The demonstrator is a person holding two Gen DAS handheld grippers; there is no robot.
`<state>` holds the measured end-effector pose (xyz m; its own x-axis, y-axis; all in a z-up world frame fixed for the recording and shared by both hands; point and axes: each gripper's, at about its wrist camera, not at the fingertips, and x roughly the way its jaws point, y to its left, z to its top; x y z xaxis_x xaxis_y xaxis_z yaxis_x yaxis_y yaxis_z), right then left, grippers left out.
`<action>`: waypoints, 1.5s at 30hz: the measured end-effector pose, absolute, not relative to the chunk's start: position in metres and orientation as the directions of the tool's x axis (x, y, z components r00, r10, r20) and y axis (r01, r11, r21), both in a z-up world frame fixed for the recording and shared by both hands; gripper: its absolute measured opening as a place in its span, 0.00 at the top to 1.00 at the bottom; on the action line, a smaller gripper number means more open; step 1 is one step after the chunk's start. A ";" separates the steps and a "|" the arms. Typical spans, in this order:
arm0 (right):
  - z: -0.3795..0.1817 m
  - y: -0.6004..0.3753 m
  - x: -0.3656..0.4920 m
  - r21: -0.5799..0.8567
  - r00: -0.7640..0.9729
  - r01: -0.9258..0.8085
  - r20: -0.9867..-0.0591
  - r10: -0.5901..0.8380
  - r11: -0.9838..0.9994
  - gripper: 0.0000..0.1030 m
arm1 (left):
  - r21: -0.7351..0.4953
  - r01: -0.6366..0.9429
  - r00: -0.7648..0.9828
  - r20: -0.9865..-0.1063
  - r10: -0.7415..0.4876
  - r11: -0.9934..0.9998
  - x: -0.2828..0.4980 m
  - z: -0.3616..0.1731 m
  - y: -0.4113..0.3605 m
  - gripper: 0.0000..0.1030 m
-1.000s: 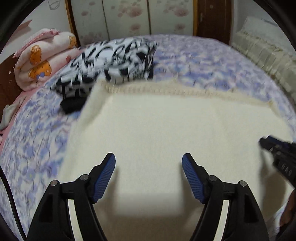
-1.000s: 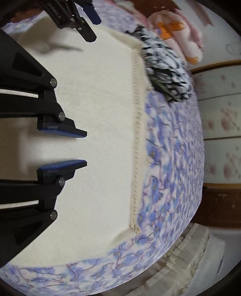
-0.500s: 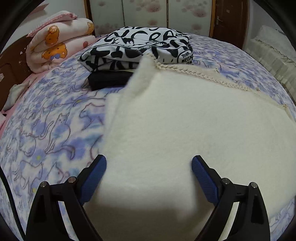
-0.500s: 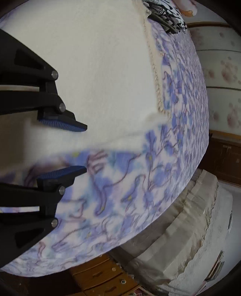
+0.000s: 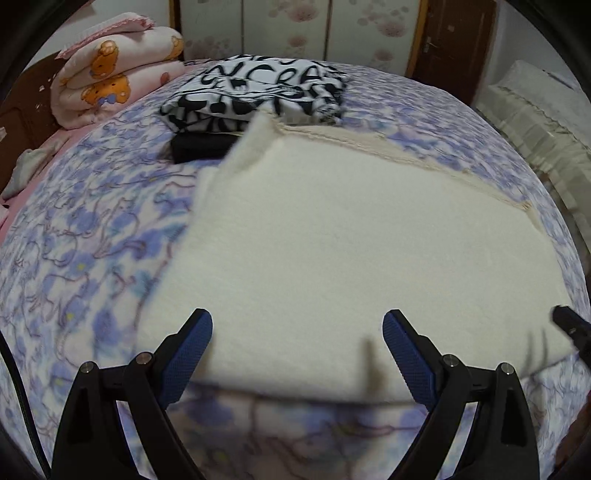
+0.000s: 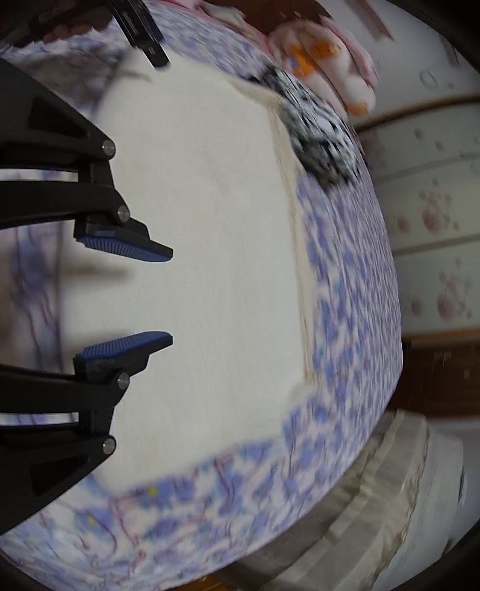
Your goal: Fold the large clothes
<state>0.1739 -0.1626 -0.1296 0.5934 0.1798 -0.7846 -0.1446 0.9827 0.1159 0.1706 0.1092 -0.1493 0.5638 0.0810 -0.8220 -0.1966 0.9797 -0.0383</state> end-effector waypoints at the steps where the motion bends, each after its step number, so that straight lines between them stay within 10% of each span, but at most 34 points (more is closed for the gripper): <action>1: -0.134 -0.147 0.169 0.102 0.584 -0.180 -0.789 0.190 0.978 0.62 | -0.024 -0.187 0.563 -0.822 0.087 0.982 0.169 -0.153 0.102 0.09; 8: -0.170 -0.135 0.157 -0.031 0.549 -0.206 -0.831 0.090 0.978 0.62 | 0.104 -0.166 0.534 -0.827 0.178 0.981 0.157 -0.176 0.091 0.09; 24: -0.181 -0.218 0.153 -0.080 0.509 0.027 -0.857 -0.082 0.996 0.62 | -0.061 -0.275 0.476 -0.876 0.081 0.960 0.143 -0.182 0.131 0.09; 45: -0.163 -0.180 0.116 -0.012 0.467 -0.044 -0.884 0.010 0.999 0.62 | -0.155 -0.269 0.434 -0.901 -0.024 0.951 0.106 -0.178 0.139 0.09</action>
<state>0.1163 -0.1805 -0.1631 0.4673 0.0098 -0.8840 -0.0441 0.9990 -0.0123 0.1059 0.1392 -0.1775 0.4342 -0.0237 -0.9005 -0.2693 0.9505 -0.1549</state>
